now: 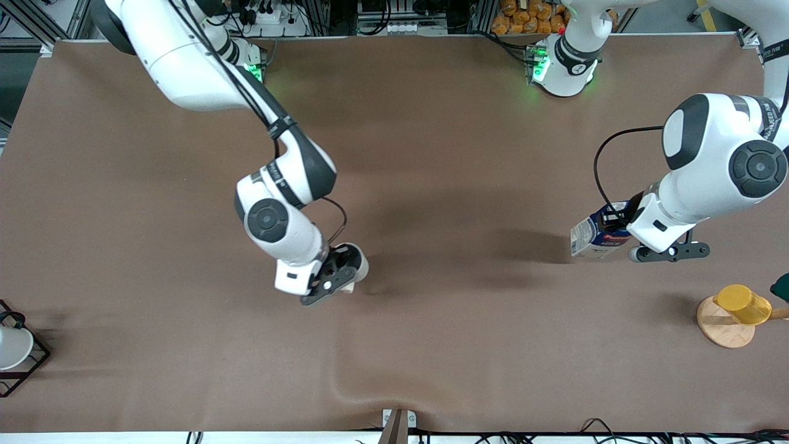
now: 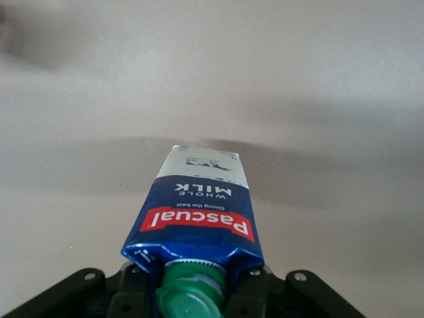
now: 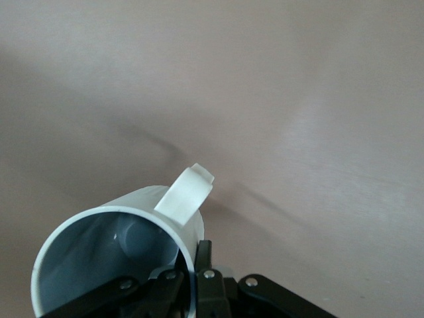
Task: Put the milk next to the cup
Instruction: 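Carry the white mug to the table center with the right gripper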
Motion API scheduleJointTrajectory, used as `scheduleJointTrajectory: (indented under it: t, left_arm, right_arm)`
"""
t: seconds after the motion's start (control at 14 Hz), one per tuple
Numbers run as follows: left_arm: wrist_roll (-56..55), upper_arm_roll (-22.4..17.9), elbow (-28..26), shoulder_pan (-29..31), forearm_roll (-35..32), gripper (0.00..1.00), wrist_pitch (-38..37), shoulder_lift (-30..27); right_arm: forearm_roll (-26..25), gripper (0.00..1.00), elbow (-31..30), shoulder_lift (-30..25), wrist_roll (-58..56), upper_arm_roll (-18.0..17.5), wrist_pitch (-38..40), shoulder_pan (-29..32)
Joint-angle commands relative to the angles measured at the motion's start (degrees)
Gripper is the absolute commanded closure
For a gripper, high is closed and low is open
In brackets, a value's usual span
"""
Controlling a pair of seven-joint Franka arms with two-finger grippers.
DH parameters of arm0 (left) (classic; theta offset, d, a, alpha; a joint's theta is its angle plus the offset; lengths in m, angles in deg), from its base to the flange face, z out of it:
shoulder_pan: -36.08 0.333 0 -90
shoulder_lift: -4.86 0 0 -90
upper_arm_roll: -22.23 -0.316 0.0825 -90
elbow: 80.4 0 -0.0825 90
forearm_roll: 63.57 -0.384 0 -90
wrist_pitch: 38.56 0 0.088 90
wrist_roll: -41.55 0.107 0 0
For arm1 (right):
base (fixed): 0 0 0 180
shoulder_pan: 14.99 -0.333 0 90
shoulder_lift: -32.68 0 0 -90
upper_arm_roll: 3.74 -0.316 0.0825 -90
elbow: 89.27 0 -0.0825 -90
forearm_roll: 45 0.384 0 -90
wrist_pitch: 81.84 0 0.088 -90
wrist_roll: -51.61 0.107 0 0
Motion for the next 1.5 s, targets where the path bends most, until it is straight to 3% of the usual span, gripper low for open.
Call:
scheduleJointTrajectory:
  t: [0.0,0.43,0.5,0.57,0.79,1.0,1.21,1.43]
  left_arm:
    - [-1.21,0.7,0.97,0.06,-0.67,0.73,-1.93,-0.17]
    - [-1.3,0.96,0.79,0.15,-0.67,0.73,-2.19,-0.17]
    - [-1.04,0.96,0.79,0.23,-0.67,0.73,-2.45,-0.25]
    - [-0.86,1.05,0.96,0.23,-0.67,0.73,-3.32,-0.25]
    - [-0.95,1.05,1.05,0.06,-0.67,0.73,-3.33,0.18]
    - [-1.38,1.31,1.14,0.06,-0.58,0.73,-3.33,-0.08]
    - [-6.2,5.44,1.93,0.15,-0.49,0.73,-5.08,-2.53]
    - [-15.51,12.46,5.95,-0.2,-0.49,0.73,-9.46,-2.46]
  right_arm:
    - [-1.29,1.0,-2.93,-0.46,6.91,0.63,-1.77,-2.69]
    - [-7.17,1.0,-4.44,0.24,21.97,0.81,-3.88,-8.16]
    - [-7.18,0.56,-4.44,0.24,22.42,0.72,-3.8,-8.16]
    - [-7.09,0.01,-4.44,-0.02,23.04,0.72,-3.54,-7.98]
    - [-6.66,0.0,-3.74,-2.38,24.53,0.63,-1.96,-7.02]
    - [-6.22,0.0,-3.65,-7.92,24.1,0.46,2.42,-0.8]
    - [-1.66,0.0,-3.65,-11.35,22.09,-0.07,9.97,9.73]
    - [-1.38,0.0,-4.87,-14.95,8.67,-0.07,15.52,17.48]
